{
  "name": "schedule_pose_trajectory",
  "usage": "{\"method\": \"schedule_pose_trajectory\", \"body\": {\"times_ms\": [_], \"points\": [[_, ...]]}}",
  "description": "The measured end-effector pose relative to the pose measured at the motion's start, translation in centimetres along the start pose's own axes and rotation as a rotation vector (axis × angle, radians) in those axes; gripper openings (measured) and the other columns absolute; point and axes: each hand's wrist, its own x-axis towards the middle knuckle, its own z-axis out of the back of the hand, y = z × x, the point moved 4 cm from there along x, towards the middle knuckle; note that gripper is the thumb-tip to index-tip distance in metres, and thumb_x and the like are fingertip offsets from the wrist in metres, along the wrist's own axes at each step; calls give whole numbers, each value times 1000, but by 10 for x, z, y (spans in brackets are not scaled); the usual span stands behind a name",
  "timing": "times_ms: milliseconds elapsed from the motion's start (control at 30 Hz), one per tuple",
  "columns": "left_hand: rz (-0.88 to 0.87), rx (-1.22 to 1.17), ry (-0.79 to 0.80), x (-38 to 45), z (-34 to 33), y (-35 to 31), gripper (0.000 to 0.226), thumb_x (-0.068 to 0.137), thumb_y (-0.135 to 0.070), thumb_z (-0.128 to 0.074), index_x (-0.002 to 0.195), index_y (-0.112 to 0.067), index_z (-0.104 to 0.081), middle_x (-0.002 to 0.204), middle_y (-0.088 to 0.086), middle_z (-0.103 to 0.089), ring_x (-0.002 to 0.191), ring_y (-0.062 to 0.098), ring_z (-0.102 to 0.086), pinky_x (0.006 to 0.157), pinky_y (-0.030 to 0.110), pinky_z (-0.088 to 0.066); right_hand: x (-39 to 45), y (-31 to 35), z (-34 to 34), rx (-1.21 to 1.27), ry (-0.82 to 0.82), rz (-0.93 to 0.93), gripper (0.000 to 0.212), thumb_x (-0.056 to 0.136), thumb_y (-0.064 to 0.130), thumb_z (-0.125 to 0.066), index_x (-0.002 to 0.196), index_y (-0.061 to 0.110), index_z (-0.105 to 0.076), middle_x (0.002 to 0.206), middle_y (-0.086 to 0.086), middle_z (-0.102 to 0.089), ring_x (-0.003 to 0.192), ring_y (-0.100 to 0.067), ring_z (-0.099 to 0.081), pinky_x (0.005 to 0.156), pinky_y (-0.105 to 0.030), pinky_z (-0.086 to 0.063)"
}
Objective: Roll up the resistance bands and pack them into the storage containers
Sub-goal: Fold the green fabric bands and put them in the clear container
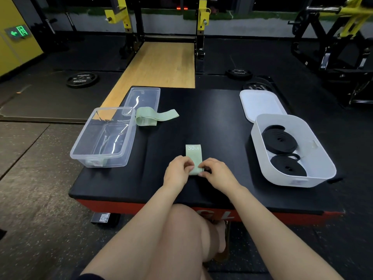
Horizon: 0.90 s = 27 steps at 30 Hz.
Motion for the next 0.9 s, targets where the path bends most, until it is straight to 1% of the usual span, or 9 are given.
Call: {"method": "schedule_pose_trajectory", "body": {"times_ms": [100, 167, 267, 433, 533, 633, 733, 800, 900], "points": [[-72, 30, 8, -1, 2, 1, 9, 88, -19, -62, 95, -18, -67, 100, -7, -57, 94, 13, -56, 83, 28, -46, 5, 0, 3, -7, 23, -6, 25, 89, 22, -65, 112, 12, -66, 104, 0, -60, 98, -16, -55, 86, -25, -43], [-124, 100, 41, -2, 4, 2, 19, 86, -20, -65, 105, -19, -65, 107, -10, -56, 98, 10, -54, 84, 25, -45, 9, 0, 4, -3, 33, -12, 25, 89, 23, -64, 111, 11, -67, 105, -1, -58, 98, -17, -55, 87, -26, -44], [-186, 188, 77, -2, 2, 4, 28, 85, -15, -65, 113, -16, -61, 114, -7, -54, 103, 11, -53, 86, 26, -44, 13, 1, 5, 12, 47, -40, 25, 90, 22, -64, 111, 10, -68, 107, -2, -55, 98, -18, -55, 89, -29, -44], [-149, 153, 57, 6, 2, 4, 24, 88, -12, -61, 112, -13, -63, 108, -4, -55, 98, 13, -54, 79, 20, -38, 10, 1, 4, -63, 9, -50, 31, 94, 30, -56, 120, 16, -63, 110, 2, -55, 99, -18, -57, 85, -32, -47], [-123, 135, 99, 12, 4, 3, 24, 88, -12, -62, 112, -13, -64, 105, -4, -55, 101, 15, -55, 86, 25, -42, 5, 5, 4, -155, -71, 32, 31, 95, 32, -54, 124, 22, -59, 115, 7, -54, 99, -15, -57, 78, -29, -47], [-95, 129, 147, 20, 5, 2, 25, 89, -13, -60, 113, -12, -64, 97, -5, -49, 101, 18, -54, 87, 26, -42, 3, 5, 2, -199, -84, 77, 32, 93, 30, -56, 124, 22, -58, 117, 9, -54, 103, -13, -55, 75, -25, -43], [-62, 134, 168, 26, 4, 2, 25, 90, -15, -59, 115, -13, -64, 110, 0, -53, 103, 19, -53, 91, 28, -43, 8, 3, 1, -178, -80, 41, 32, 93, 29, -57, 124, 22, -59, 118, 9, -54, 105, -13, -54, 78, -27, -45], [-34, 141, 142, 26, 5, 2, 25, 91, -20, -59, 114, -16, -65, 115, -1, -51, 102, 18, -54, 90, 32, -45, 13, 3, 2, -162, -63, 25, 31, 93, 27, -57, 123, 21, -60, 117, 7, -55, 106, -15, -53, 79, -30, -46], [-52, 124, 20, 23, 8, -2, 18, 89, -20, -61, 107, -20, -65, 111, -5, -52, 100, 14, -55, 85, 34, -48, 21, 2, 4, -166, -13, 14, 34, 94, 27, -55, 127, 19, -59, 117, 5, -55, 108, -16, -53, 83, -31, -46]]}}
